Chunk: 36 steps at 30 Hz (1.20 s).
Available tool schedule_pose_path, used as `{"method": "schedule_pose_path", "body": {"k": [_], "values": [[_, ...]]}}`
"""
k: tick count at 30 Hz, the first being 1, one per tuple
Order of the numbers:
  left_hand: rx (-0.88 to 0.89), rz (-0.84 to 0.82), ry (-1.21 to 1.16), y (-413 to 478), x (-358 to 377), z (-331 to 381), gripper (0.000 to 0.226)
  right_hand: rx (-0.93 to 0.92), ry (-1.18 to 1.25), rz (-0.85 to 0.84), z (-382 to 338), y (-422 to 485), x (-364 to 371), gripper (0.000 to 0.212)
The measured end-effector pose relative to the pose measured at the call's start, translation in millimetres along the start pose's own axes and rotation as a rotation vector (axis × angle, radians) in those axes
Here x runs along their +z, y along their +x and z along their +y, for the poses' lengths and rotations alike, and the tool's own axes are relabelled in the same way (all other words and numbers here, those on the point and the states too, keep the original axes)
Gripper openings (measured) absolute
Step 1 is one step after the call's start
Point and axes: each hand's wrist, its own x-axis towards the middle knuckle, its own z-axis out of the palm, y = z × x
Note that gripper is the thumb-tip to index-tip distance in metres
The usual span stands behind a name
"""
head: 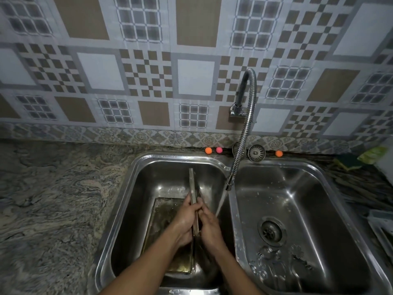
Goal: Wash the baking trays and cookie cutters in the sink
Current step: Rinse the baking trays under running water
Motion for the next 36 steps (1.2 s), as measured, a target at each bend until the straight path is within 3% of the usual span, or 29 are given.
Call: {"method": "schedule_pose_path", "body": {"k": [4, 10, 15, 18, 20, 22, 26, 27, 29, 32, 36], "values": [[0.179, 0.118, 0.239, -12.3, 8.6, 1.5, 0.076, -0.013, -0.187, 0.041, 18.0, 10.5, -2.1, 0.042], [0.249, 0.202, 0.432, -15.2, 5.4, -2.7, 0.050, -0.200, -0.493, -0.049, 41.1, 5.6, -15.0, 0.050], [0.229, 0.194, 0.480, -15.9, -7.3, -7.3, 0.056, 0.050, -0.464, 0.116, 48.2, 31.3, -31.1, 0.059], [0.217, 0.140, 0.514, -20.5, -10.0, 7.3, 0.049, -0.223, -0.554, -0.020, 30.7, 31.6, -8.6, 0.050], [0.182, 0.099, 0.555, -23.1, -15.6, 19.7, 0.047, -0.272, -0.513, -0.073, 19.9, 41.7, -1.4, 0.047], [0.133, 0.078, 0.592, -23.7, -26.5, 27.4, 0.050, -0.204, -0.446, -0.030, 19.2, 63.5, -3.2, 0.046], [0.042, 0.017, 0.638, -26.4, -35.3, 31.8, 0.048, 0.311, -0.519, 0.112, 36.6, 85.8, -14.6, 0.062], [0.022, 0.025, 0.645, -24.4, -34.7, 30.1, 0.047, 0.361, -0.544, 0.125, 39.7, 80.2, -13.7, 0.063], [-0.020, 0.055, 0.619, -19.9, -33.1, 25.0, 0.045, 0.229, -0.540, 0.093, 44.3, 59.5, -5.0, 0.052], [-0.081, -0.008, 0.628, -15.7, -35.1, 18.0, 0.042, -0.043, -0.457, -0.114, 41.6, 16.2, 4.6, 0.048], [-0.148, -0.058, 0.754, -12.1, -30.5, 31.7, 0.038, 0.076, -0.362, -0.117, 50.3, 30.0, -20.7, 0.047]]}}
